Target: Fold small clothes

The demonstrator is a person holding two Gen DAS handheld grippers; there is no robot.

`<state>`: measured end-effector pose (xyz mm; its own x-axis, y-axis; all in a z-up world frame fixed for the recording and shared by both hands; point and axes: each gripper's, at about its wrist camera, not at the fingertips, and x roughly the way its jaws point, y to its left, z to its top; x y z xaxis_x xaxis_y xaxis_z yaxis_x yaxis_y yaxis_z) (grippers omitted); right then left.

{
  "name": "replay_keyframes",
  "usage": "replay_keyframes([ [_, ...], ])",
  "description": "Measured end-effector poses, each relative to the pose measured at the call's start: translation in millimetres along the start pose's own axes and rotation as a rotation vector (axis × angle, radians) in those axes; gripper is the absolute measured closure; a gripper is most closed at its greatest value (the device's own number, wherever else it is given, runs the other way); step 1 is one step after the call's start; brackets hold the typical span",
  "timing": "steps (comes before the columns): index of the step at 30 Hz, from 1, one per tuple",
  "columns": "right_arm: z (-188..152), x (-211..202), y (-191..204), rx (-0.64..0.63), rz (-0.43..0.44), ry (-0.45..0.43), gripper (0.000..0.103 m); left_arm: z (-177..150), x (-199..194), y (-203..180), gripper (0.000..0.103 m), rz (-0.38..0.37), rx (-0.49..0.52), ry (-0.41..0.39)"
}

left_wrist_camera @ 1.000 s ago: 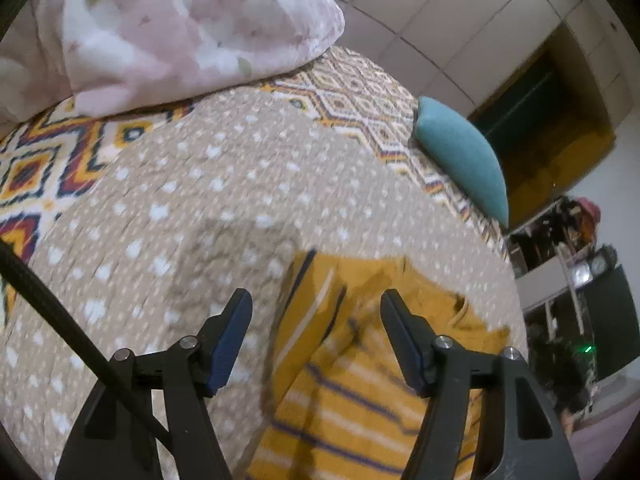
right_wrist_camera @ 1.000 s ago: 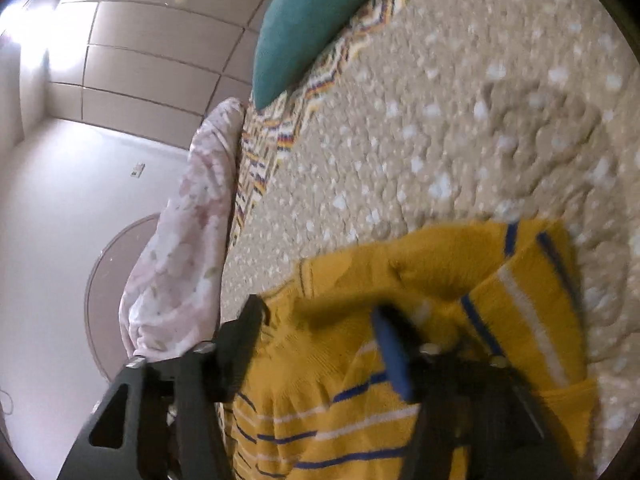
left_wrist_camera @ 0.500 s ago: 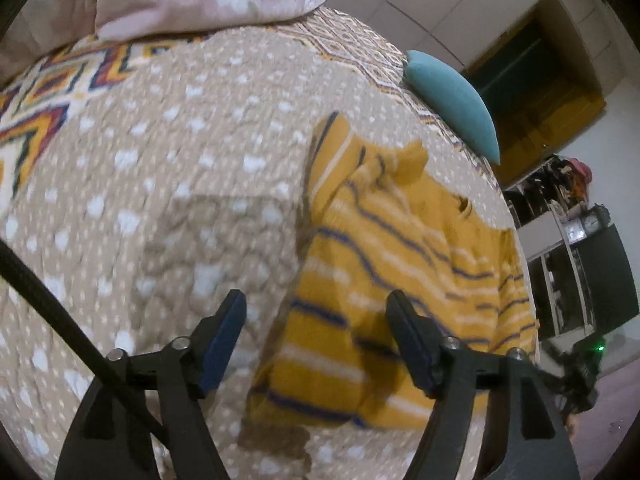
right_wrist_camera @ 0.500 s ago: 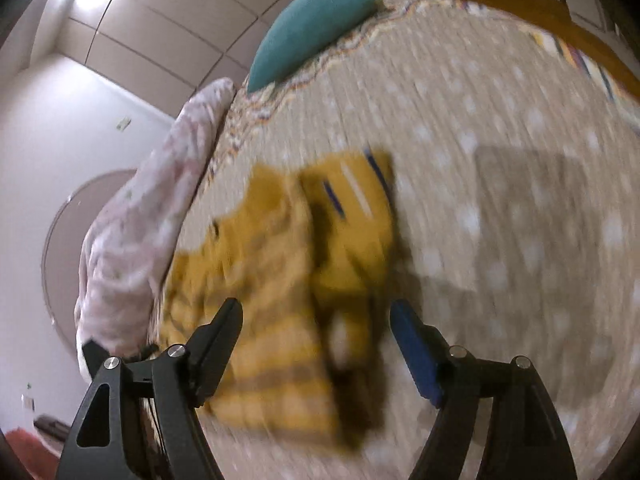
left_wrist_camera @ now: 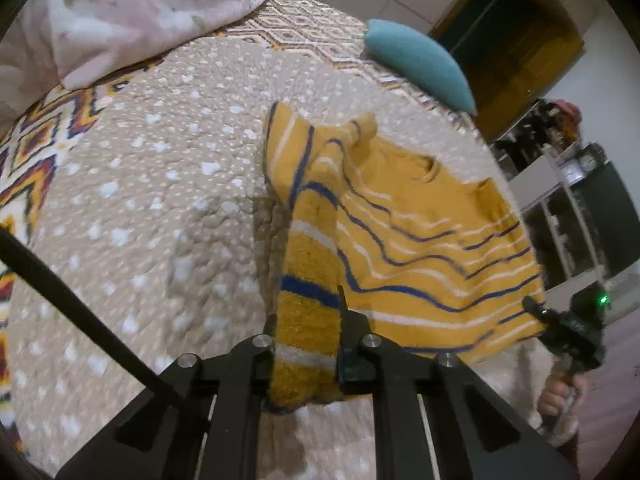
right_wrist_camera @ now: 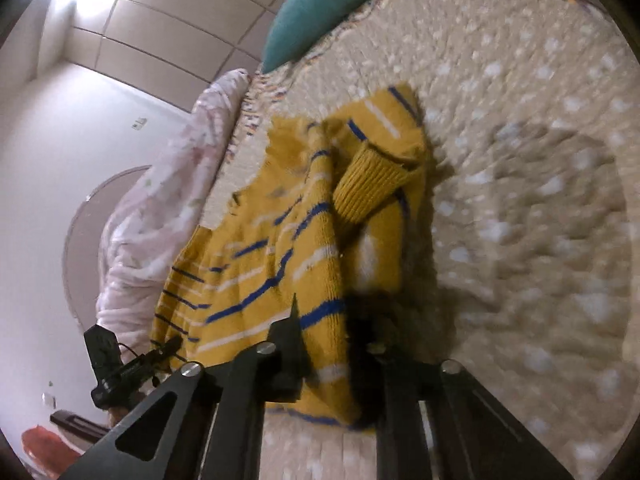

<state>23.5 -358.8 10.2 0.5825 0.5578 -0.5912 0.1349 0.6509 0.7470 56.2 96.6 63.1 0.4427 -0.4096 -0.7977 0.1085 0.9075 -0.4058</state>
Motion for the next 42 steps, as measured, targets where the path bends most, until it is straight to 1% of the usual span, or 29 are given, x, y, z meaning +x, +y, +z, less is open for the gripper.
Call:
replay_keyframes([
  [3,-22,-21,-7,0.001,0.014,0.014,0.093,-17,-6,2,0.091,0.034,0.013,0.015],
  [4,-30,-22,-9,-0.015,-0.005,0.026,0.093,-26,-1,5,0.09,0.05,0.011,0.029],
  [5,-40,-20,-9,-0.049,-0.049,0.045,0.093,-31,5,9,0.088,0.063,0.001,0.041],
  [6,-46,-18,-9,-0.071,-0.081,0.058,0.089,-36,11,16,0.084,0.074,-0.024,0.051],
  [7,-51,-19,-10,-0.082,-0.104,0.059,0.089,-40,15,26,0.081,0.071,-0.064,0.052],
  [8,-54,-26,-11,-0.075,-0.104,0.043,0.088,-43,13,33,0.078,0.061,-0.093,0.046],
  [10,-55,-47,-9,-0.067,-0.095,0.006,0.083,-49,0,44,0.071,0.051,-0.129,0.013],
  [11,-55,-58,-7,-0.083,-0.109,-0.02,0.081,-51,-9,47,0.067,0.066,-0.127,-0.013],
  [14,-51,-88,11,-0.18,-0.197,-0.107,0.077,-61,-40,49,0.058,0.165,-0.086,-0.114],
  [16,-46,-92,25,-0.215,-0.194,-0.128,0.078,-61,-49,47,0.054,0.196,-0.069,-0.161],
  [18,-32,-77,43,-0.248,-0.171,-0.119,0.078,-63,-52,44,0.048,0.18,-0.062,-0.194],
  [19,-27,-63,55,-0.281,-0.17,-0.108,0.078,-66,-49,42,0.048,0.167,-0.067,-0.211],
  [21,-21,-34,72,-0.32,-0.174,-0.084,0.078,-70,-40,39,0.048,0.143,-0.076,-0.214],
  [22,-15,-11,80,-0.339,-0.177,-0.056,0.078,-72,-36,37,0.048,0.131,-0.078,-0.212],
  [23,-11,2,83,-0.349,-0.185,-0.04,0.078,-73,-28,34,0.048,0.118,-0.08,-0.201],
  [24,-6,15,85,-0.361,-0.204,-0.03,0.078,-74,-19,33,0.048,0.116,-0.082,-0.189],
  [25,4,37,88,-0.377,-0.245,-0.02,0.078,-75,-10,34,0.048,0.127,-0.084,-0.179],
  [27,17,62,86,-0.381,-0.306,-0.008,0.078,-79,3,38,0.048,0.165,-0.081,-0.189],
  [29,37,87,75,-0.357,-0.398,0.001,0.079,-83,12,43,0.047,0.165,-0.068,-0.222],
  [31,50,105,64,-0.314,-0.427,0.022,0.082,-89,13,41,0.044,0.165,-0.028,-0.263],
  [33,59,111,61,-0.282,-0.435,0.021,0.084,-93,15,38,0.038,0.172,0.005,-0.282],
  [35,61,111,79,-0.317,-0.501,0.017,0.083,-96,18,34,0.034,0.174,0.034,-0.295],
  [36,60,107,88,-0.337,-0.514,0.001,0.081,-97,18,33,0.033,0.174,0.042,-0.298],
  [37,55,100,104,-0.372,-0.52,-0.036,0.08,-97,18,34,0.032,0.169,0.044,-0.302],
  [38,46,93,127,-0.424,-0.509,-0.079,0.08,-97,18,35,0.031,0.16,0.041,-0.307],
  [39,46,93,127,-0.424,-0.509,-0.079,0.08,-98,16,37,0.031,0.144,0.034,-0.313],
  [40,39,90,143,-0.466,-0.487,-0.088,0.08,-99,15,39,0.031,0.126,0.025,-0.32],
  [41,18,101,180,-0.562,-0.43,-0.048,0.08,-99,14,41,0.031,0.112,0.018,-0.326],
  [42,18,101,180,-0.562,-0.43,-0.048,0.08,-100,12,42,0.031,0.1,0.011,-0.333],
])
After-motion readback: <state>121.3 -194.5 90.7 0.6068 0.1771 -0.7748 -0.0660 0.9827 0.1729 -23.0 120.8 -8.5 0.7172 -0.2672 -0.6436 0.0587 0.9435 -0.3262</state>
